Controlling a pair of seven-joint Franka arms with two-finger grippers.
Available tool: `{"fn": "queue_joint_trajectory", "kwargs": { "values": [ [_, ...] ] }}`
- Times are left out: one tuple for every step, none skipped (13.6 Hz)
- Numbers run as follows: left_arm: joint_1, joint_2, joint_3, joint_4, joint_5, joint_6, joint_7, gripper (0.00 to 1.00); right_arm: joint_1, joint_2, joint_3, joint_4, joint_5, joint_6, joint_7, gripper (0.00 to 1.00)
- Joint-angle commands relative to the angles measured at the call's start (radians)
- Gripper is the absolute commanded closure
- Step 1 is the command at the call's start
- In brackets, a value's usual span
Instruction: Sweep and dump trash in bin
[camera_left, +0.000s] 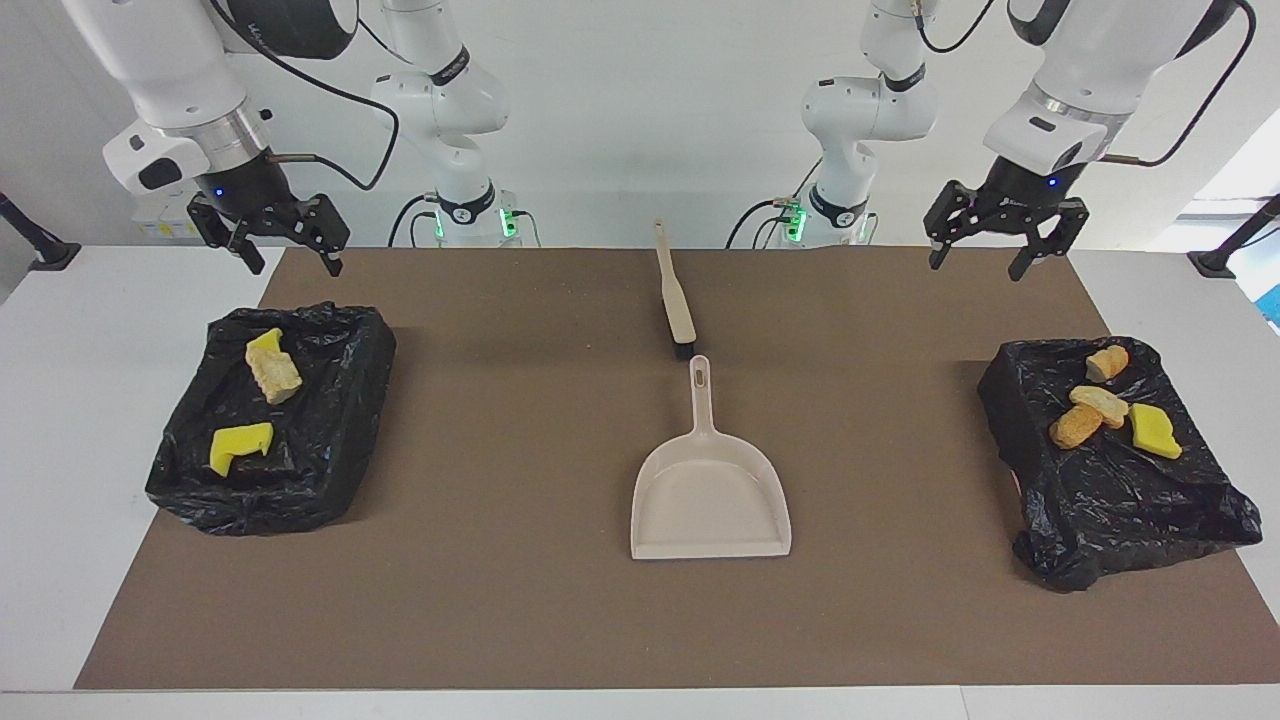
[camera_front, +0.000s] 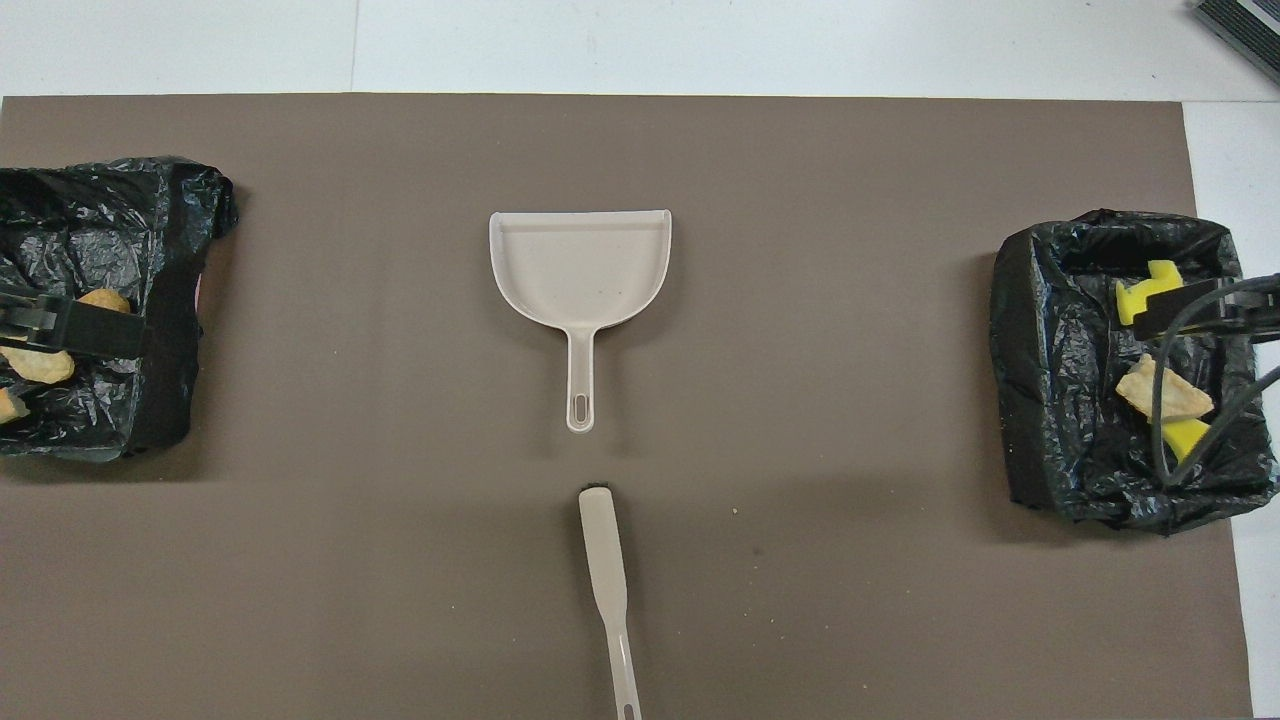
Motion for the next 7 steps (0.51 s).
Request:
{"fn": "queue_joint_trajectory", "kwargs": {
  "values": [
    [0.007, 0.051, 0.002, 0.066, 0.009, -0.037, 0.018, 0.00, -0.001, 0.008, 0.001, 0.014, 0.013, -0.006, 0.015, 0.00],
    [0.005, 0.044, 0.002, 0.062, 0.007, -0.031, 0.020, 0.00, -0.001, 0.008, 0.000, 0.014, 0.013, -0.004, 0.015, 0.00],
    [0.005, 0.034, 0.005, 0.052, 0.007, -0.029, 0.025, 0.00, -0.001, 0.008, 0.000, 0.014, 0.013, -0.004, 0.015, 0.00],
    [0.004, 0.023, 0.009, 0.041, 0.007, -0.029, 0.028, 0.00, -0.001, 0.008, 0.001, 0.014, 0.013, -0.004, 0.015, 0.00],
    [0.005, 0.018, 0.008, 0.033, 0.006, -0.031, 0.028, 0.00, -0.001, 0.008, 0.001, 0.014, 0.013, -0.004, 0.015, 0.00],
    [0.005, 0.011, 0.009, 0.023, 0.006, -0.031, 0.029, 0.00, -0.001, 0.008, 0.001, 0.014, 0.013, -0.004, 0.015, 0.00],
    [0.005, 0.005, 0.009, 0.012, 0.006, -0.029, 0.029, 0.00, -0.001, 0.008, 0.000, 0.014, 0.013, -0.004, 0.015, 0.00]
  ]
}}
